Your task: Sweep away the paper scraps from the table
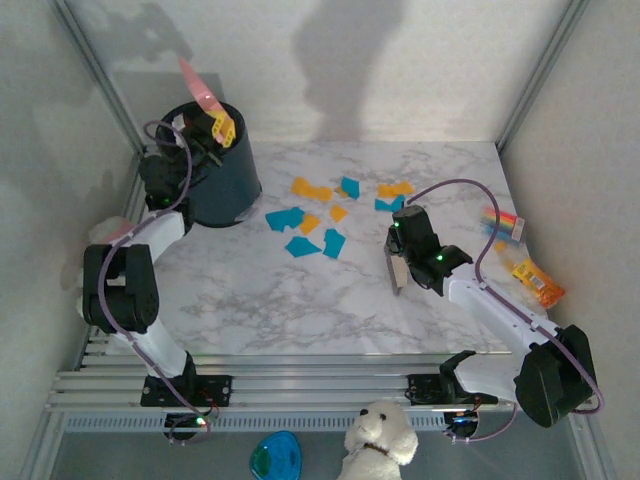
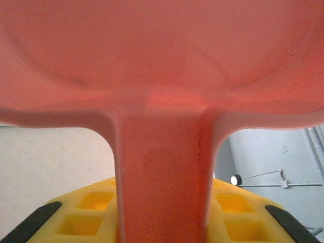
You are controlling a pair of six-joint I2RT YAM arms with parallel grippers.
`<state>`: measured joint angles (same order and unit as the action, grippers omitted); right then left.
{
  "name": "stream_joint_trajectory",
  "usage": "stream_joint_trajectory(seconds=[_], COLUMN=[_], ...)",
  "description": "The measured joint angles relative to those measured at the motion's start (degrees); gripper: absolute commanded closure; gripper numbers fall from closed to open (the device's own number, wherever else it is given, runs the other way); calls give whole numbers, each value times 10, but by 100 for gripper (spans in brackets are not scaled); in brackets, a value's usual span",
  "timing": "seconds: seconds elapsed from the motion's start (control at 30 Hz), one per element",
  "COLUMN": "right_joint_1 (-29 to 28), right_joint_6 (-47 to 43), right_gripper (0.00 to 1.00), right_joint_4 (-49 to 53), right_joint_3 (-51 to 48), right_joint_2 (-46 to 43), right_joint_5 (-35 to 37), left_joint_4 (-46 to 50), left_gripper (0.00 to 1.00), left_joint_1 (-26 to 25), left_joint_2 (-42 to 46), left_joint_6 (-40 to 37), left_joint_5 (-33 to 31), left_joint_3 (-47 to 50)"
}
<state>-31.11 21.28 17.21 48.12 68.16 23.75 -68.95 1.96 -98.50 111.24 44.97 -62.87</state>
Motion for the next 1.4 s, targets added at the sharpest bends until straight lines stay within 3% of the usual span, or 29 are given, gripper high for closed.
stream_joint_trajectory(seconds=[0.27, 0.47, 0.73, 1.0, 1.2, 1.4], right_joint_1=[0, 0, 0, 0, 7, 19], right_joint_6=[0, 0, 0, 3, 8, 16], right_gripper=[100, 100, 100, 100, 100, 100], right_joint_4=[0, 0, 2, 1, -12, -29], right_joint_3=[0, 0, 0, 0, -2, -6], right_joint_2=[0, 0, -3, -8, -20, -25], right_joint_5=[0, 0, 0, 0, -13, -41], left_joint_4=[-24, 40, 350, 711, 882, 1001], left_gripper=[100, 100, 100, 100, 100, 100], left_joint_1=[-1, -2, -8, -42, -48, -78], left_joint_2=[-7, -3, 44, 57, 61, 70], left_joint_6=[23, -44, -308, -651, -822, -954], left_joint_5=[-9, 5, 25, -4, -41, -127], left_joint_3=[1, -5, -96, -274, -303, -320])
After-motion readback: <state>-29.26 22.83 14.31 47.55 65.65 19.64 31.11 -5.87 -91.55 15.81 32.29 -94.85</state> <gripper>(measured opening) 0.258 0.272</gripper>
